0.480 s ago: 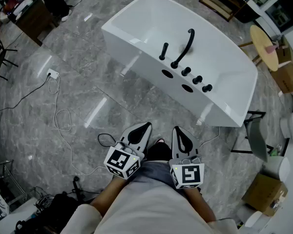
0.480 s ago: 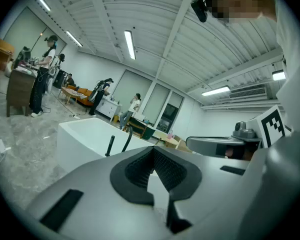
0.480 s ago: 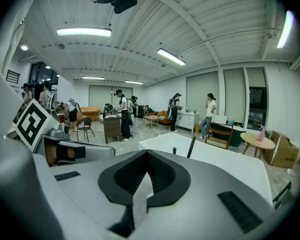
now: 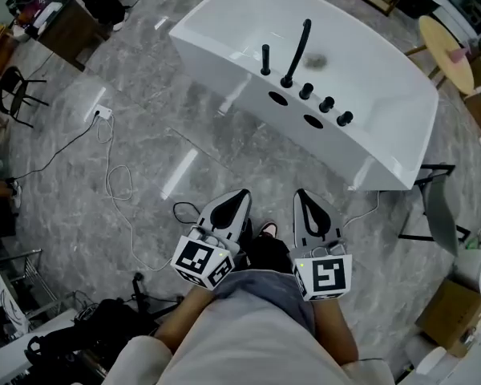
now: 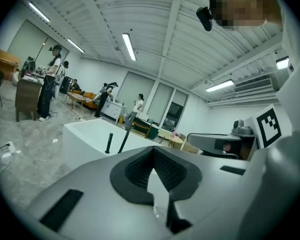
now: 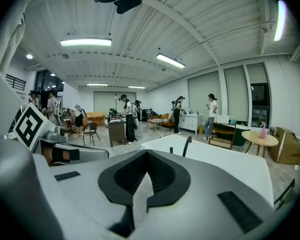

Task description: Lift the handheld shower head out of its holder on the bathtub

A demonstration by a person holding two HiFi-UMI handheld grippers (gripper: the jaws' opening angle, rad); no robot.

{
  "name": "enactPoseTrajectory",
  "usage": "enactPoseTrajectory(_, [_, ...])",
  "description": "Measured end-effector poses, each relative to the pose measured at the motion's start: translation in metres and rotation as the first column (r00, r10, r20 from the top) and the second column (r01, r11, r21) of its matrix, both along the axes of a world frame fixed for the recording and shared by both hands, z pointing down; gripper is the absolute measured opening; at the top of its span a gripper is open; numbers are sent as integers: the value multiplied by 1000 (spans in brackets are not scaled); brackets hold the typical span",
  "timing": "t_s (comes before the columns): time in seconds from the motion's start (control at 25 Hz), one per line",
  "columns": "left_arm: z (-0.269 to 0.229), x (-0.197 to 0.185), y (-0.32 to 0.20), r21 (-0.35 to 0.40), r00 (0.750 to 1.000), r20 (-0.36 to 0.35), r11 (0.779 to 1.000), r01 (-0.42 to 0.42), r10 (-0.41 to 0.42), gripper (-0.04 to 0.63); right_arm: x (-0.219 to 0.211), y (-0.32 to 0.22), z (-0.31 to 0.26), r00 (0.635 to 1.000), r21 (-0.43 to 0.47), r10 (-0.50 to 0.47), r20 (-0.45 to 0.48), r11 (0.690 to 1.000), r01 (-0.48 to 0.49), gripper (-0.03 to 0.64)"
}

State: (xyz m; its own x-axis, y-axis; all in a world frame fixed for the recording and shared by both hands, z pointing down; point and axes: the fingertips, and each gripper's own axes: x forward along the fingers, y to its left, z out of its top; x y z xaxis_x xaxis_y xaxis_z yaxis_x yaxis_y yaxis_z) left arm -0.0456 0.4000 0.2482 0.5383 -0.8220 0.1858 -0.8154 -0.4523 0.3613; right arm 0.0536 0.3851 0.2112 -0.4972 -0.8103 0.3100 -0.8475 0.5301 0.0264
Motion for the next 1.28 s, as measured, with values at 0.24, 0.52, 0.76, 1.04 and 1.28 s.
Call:
enactPoseTrajectory(0.24, [-4,25,11,0,1000,9,1000,6,-6,6,31,15,-7,999,10,-7,52,1000,7,20])
enactPoseTrajectory(0.52, [-23,48,-5,36,1000,17,999,-5,4,5,43,9,-18,998,24,-23,62,999,22,20])
enactPoseTrajectory(0.76, [-28,53,-21,57,1000,10,998,16,-16,5,44,-4,-19,997,29,-48,57,999,46,20])
enactPoseTrajectory(1.04, [-41,33,-56,92,1000,-22,996,15,-13,5,21,-33,-29,998,42,-48,40,998,46,20])
enactPoseTrajectory(1.28, [-50,7,-78,118,1000,-19,993,1,2,5,-2,-54,-33,999,57,-21,37,998,18,20])
